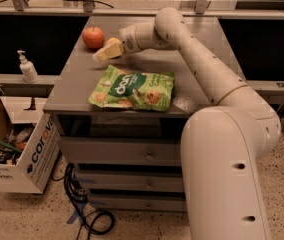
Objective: Move orange near apple
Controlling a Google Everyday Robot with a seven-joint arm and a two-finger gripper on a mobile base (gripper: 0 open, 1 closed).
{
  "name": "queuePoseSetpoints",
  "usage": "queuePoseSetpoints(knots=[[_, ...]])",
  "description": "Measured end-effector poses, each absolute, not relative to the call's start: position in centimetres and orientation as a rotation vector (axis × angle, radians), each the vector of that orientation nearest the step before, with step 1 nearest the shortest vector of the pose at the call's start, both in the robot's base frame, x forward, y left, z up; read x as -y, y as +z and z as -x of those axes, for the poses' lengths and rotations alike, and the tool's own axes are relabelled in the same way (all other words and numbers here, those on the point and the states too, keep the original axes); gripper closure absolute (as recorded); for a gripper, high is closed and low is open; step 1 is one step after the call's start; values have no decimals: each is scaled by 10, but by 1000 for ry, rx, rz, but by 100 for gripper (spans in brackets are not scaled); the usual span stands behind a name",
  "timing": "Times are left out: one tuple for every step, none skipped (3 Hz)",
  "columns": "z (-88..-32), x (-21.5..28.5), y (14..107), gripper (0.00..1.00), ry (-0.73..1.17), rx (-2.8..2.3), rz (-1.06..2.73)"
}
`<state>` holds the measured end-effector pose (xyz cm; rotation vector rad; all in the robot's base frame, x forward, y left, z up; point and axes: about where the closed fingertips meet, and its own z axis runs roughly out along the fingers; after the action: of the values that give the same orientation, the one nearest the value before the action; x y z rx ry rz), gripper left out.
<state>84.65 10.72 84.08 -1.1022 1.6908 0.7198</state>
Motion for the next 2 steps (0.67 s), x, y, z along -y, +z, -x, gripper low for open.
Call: queuePoseSetpoints(knots=[[-853, -81, 844, 0, 705, -1687, 1074], [-862, -31, 848, 0, 667, -1699, 1027]])
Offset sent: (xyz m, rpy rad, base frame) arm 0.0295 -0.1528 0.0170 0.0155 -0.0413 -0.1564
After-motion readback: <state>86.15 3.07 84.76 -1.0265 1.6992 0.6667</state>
